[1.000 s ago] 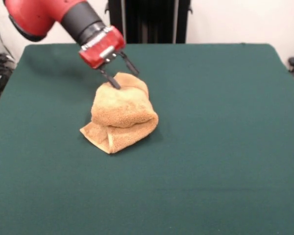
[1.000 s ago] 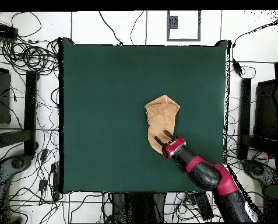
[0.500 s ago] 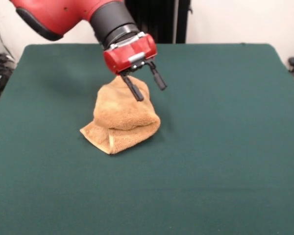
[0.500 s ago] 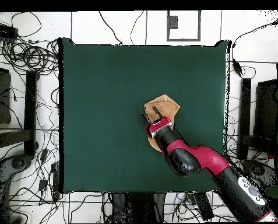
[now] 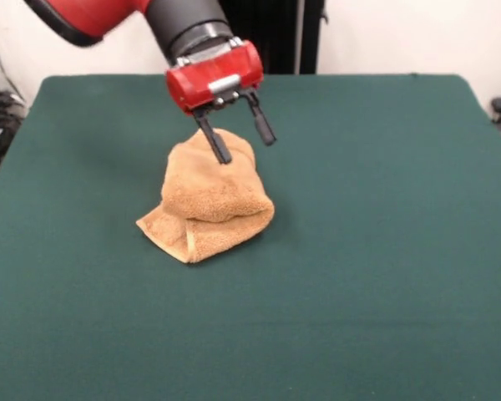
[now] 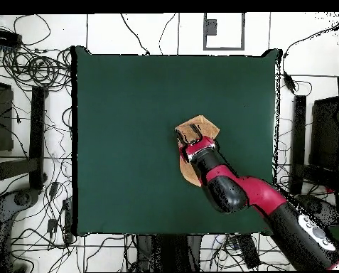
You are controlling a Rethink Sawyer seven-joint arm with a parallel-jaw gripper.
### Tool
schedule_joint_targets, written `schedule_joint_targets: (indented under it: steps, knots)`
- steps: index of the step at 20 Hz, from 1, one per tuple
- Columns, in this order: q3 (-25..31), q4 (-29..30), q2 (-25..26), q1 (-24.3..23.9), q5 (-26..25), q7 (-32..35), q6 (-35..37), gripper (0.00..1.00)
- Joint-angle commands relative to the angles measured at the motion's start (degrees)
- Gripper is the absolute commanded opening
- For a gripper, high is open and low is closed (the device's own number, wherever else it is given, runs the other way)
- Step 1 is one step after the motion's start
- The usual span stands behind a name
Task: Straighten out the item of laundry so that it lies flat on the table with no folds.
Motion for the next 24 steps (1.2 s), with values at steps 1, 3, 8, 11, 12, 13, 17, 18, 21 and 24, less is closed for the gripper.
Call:
schedule_joint_targets:
  steps: [1,3,8,11,12,13,17,18,21,24]
  knots:
    - [-4.32,8.14,-16.50,0.68,16.03,16.30,20.17,1.00]
    - [-2.83,10.02,-19.56,-0.91,19.40,15.13,24.11,1.00]
    - [0.68,10.71,-19.09,-6.27,22.71,8.67,32.00,1.00]
    - [0.65,7.49,-12.69,-9.52,21.79,2.02,36.96,1.00]
    - [0.01,6.53,-11.00,-9.93,21.28,0.96,37.25,1.00]
    - [-1.19,5.34,-7.57,-10.96,20.04,-0.42,36.80,1.00]
    - [-2.32,3.00,2.27,-14.47,17.56,-2.69,34.25,1.00]
    - [-2.07,2.64,4.16,-15.43,17.17,-3.45,34.10,1.00]
    - [-1.36,1.20,12.54,-19.97,14.46,-8.74,33.45,1.00]
    - [-0.93,-0.84,18.47,-22.82,12.07,-12.46,34.00,1.00]
